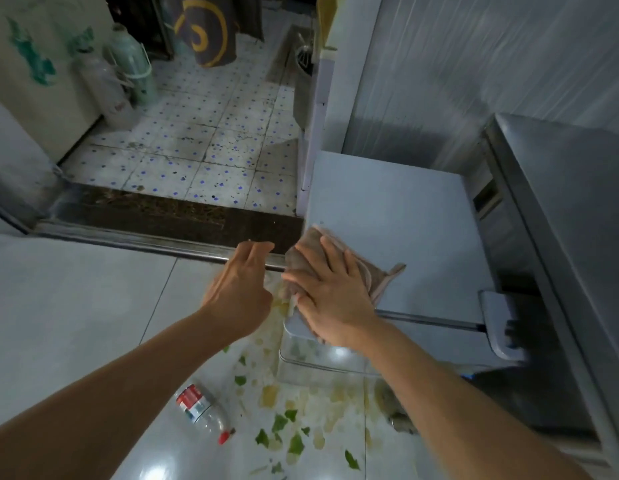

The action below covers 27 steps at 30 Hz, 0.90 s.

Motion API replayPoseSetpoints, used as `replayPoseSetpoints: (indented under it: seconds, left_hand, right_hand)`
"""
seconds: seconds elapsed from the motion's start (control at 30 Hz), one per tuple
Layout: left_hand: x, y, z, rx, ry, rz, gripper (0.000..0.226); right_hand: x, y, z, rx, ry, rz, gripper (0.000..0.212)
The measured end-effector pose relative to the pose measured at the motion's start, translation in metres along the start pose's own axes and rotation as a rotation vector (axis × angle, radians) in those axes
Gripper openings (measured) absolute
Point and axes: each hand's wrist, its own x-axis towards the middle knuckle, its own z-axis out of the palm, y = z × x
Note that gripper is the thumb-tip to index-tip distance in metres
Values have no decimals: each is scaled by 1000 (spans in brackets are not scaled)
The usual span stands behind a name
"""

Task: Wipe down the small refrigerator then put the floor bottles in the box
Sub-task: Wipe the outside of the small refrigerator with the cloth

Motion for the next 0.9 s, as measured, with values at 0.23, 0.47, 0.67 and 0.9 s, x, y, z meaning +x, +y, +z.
replayPoseSetpoints:
  seconds: [0.23,0.47,0.67,0.9]
  left_hand:
    - [-18,23,11,22,22,16,57]
    - [-27,52,44,85,-18,140,53]
    - [-38,61,70,211,-25,285,53]
    - [-45,53,85,248,44,300,49]
  right_hand:
    - [-55,-17,9,-102,63,26,60]
    - [-106,35,9,-161,151,169,70]
    - [-163,92,5,-243,144,394,76]
    - [-179,81,26,-185,305,574,68]
